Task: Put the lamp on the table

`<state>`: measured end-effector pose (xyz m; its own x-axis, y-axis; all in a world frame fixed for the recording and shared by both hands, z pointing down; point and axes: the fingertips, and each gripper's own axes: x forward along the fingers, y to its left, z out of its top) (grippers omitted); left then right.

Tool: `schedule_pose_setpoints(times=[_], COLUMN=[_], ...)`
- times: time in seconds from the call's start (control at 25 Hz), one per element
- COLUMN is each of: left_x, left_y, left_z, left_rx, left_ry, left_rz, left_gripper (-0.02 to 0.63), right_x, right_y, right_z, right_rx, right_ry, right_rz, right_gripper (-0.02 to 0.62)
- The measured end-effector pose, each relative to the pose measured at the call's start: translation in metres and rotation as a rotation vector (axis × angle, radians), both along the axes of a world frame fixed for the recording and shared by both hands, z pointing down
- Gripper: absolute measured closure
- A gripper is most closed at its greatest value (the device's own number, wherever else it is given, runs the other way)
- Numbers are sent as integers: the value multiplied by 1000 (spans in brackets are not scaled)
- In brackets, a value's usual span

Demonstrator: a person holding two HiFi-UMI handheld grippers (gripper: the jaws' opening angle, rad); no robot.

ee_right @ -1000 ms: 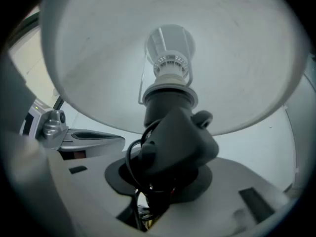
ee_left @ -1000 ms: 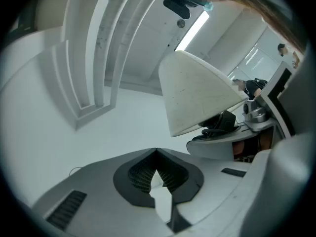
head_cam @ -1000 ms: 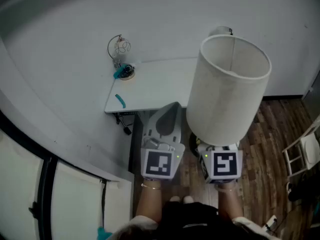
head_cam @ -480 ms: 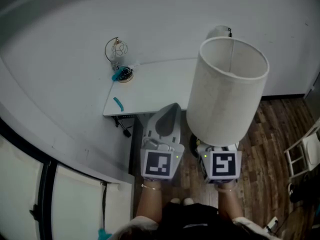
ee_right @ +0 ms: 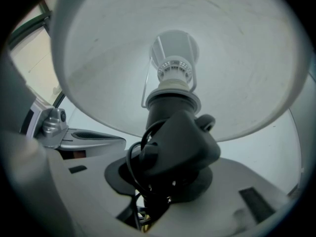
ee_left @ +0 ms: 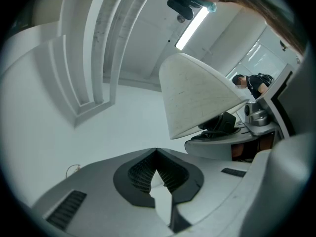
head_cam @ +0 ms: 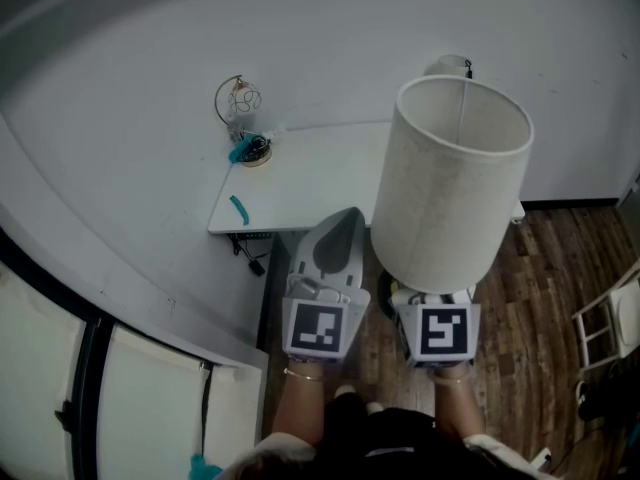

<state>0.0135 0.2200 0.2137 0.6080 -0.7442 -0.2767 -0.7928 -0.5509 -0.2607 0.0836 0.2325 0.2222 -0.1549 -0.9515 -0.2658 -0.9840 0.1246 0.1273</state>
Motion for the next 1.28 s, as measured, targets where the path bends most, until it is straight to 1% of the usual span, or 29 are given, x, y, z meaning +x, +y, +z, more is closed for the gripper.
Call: schedule_pose_setpoints(times=[0.2, 0.64, 0.92, 1.16, 1.28], left_x=[2, 1, -14, -30, -36], left_y=[-8, -38, -75, -112, -129], left_z=[1, 9, 20, 24, 23], left_rx=[2, -7, -21, -33, -27], left_ry=[-13, -7, -21, 0, -9], left_rz=[-8, 5, 11, 13, 19], left_gripper=[607, 607, 607, 607, 607], right_x=[3, 2, -8, -24, -32], right_y=[-10, -39, -74, -107, -123], right_z=[1, 10, 16, 18, 18], right_rx=[4, -9, -16, -16, -16], right_ry=[-6, 5, -4, 7, 8], right_rz=[2, 27, 57, 62, 65], right_gripper=[468, 468, 468, 468, 468])
